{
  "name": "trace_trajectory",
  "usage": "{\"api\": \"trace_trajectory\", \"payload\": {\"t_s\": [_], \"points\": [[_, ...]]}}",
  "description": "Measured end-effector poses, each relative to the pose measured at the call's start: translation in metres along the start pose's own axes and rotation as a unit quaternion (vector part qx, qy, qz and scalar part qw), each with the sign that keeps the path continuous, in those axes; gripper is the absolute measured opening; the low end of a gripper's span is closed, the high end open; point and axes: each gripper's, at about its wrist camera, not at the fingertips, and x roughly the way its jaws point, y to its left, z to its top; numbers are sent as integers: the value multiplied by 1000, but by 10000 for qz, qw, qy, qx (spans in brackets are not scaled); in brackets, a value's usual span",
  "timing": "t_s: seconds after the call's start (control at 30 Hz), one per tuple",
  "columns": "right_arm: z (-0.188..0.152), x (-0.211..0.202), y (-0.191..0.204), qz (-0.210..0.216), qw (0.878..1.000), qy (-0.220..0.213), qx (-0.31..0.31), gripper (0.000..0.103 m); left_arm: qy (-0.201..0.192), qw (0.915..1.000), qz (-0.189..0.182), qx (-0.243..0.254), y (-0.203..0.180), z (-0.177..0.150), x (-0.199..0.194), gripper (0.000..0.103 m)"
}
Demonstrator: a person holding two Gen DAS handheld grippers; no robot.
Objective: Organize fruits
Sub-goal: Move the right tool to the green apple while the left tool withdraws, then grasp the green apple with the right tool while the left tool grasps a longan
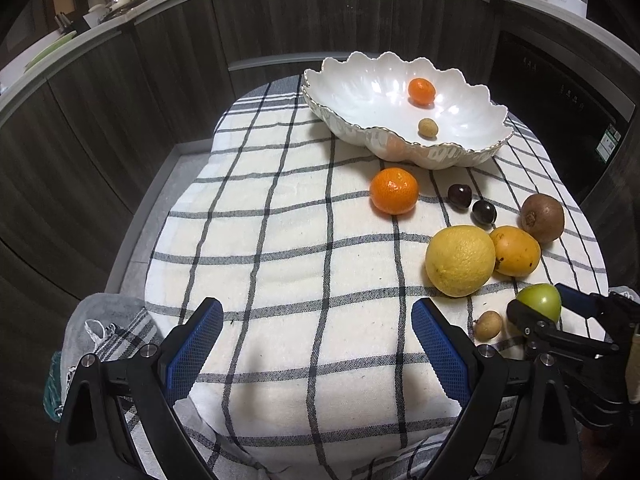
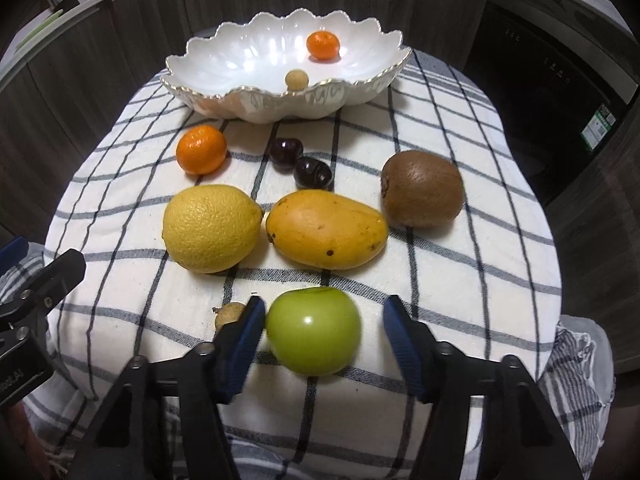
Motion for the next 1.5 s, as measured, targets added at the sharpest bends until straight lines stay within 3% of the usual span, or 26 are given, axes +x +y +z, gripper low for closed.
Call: {"api": "trace_trajectory", "payload": {"t_s": [0.1, 0.27, 0.67, 0.8, 1.0, 1.43, 1.5], "points": [[-1, 9, -3, 76, 9999, 112, 84, 50, 8, 10000, 12, 52, -3, 0, 1, 96], [-3, 7, -9, 223, 9995, 103, 211, 50, -6, 9999, -55, 144, -11, 0, 2, 96], [-9, -28, -44, 33, 9985, -248, 487, 50, 82, 9949, -574, 820, -69, -11, 7, 95], [-17, -32, -60, -79, 9977, -266, 613, 50, 257, 9907, -682, 1145, -92, -16, 17, 79], [-23, -25, -82, -52, 9953, -166, 950, 50, 241, 9869, -770, 1397, -109, -19, 24, 70], [-24, -21, -80, 37, 9952, -120, 966, 50, 403, 9842, -987, 1414, -117, -22, 41, 43], [-24, -21, -80, 33, 9952, -107, 971, 50, 376, 9842, -994, 1418, -119, -21, 42, 42]]}}
